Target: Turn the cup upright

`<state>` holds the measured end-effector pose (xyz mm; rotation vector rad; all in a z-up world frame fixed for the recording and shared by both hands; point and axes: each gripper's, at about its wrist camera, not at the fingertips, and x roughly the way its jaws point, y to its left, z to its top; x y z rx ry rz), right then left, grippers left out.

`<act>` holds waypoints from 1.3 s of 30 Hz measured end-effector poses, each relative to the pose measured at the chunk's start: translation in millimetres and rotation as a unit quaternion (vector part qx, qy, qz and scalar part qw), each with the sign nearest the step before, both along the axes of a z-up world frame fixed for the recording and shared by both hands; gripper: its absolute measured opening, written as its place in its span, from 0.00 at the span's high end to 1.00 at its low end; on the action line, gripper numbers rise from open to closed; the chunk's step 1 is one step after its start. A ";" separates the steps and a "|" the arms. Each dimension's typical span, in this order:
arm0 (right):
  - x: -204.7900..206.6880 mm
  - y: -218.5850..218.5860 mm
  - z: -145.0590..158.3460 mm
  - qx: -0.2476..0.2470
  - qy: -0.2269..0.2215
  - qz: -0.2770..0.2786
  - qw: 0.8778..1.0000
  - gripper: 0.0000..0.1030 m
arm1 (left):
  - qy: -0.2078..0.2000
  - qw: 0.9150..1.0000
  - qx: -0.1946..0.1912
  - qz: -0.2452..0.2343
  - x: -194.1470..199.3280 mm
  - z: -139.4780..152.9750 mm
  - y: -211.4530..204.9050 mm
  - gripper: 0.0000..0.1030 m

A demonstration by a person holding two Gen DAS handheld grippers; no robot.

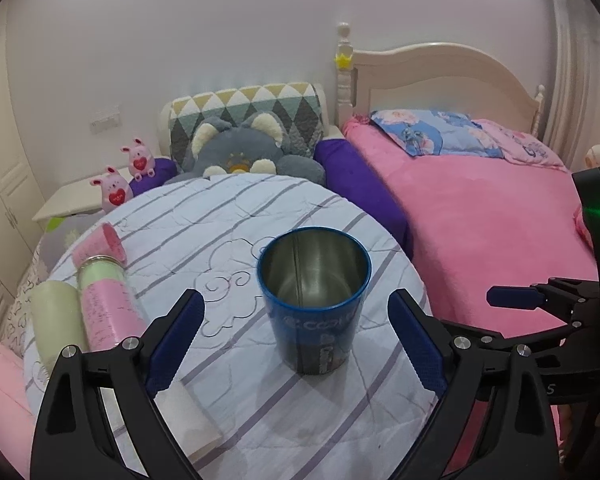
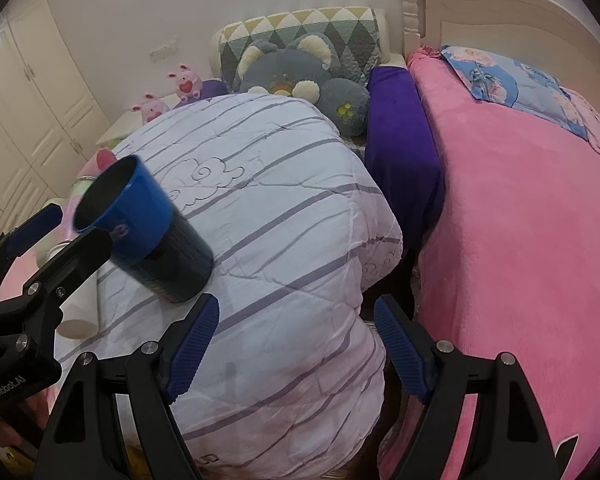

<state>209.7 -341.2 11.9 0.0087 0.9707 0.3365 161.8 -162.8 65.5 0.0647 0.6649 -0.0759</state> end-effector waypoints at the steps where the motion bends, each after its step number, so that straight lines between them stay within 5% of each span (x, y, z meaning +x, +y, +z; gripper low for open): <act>1: -3.2 2.1 1.7 0.000 -0.002 0.000 1.000 0.21 | -0.002 1.000 0.000 -0.001 -3.7 1.4 0.8 0.06; 25: -104.3 89.6 -2.9 -0.005 -0.026 0.039 0.999 0.21 | -0.037 0.999 0.007 0.026 -98.2 -3.6 93.3 0.05; 39: -125.9 116.3 -4.3 0.030 -0.099 0.021 0.994 0.21 | -0.094 0.995 0.016 0.041 -115.0 -21.6 129.7 0.03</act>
